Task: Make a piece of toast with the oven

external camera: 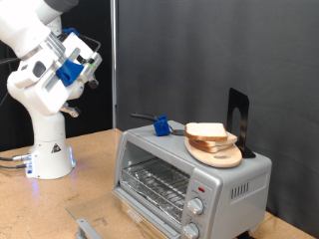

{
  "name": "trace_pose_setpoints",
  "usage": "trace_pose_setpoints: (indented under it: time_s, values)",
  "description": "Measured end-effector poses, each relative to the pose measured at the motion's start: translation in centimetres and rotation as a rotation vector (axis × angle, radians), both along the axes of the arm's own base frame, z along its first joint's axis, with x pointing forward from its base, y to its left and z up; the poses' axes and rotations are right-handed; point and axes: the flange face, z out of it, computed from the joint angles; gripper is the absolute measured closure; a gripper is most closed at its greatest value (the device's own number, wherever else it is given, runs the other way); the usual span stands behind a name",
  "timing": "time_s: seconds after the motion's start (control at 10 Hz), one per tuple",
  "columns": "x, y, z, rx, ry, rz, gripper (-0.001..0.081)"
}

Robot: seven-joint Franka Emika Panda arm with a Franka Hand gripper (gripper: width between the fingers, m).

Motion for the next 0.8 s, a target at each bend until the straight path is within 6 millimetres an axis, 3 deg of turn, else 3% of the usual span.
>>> trace_pose_setpoints:
  time_s: [0.3, 0.8]
  values:
    - [-0.4, 2.3, 1.1, 0.032, 0.004, 0.090, 0.0118]
    - [-2.1, 5.0, 5.5, 0.011, -0.128, 0.186, 0.0118]
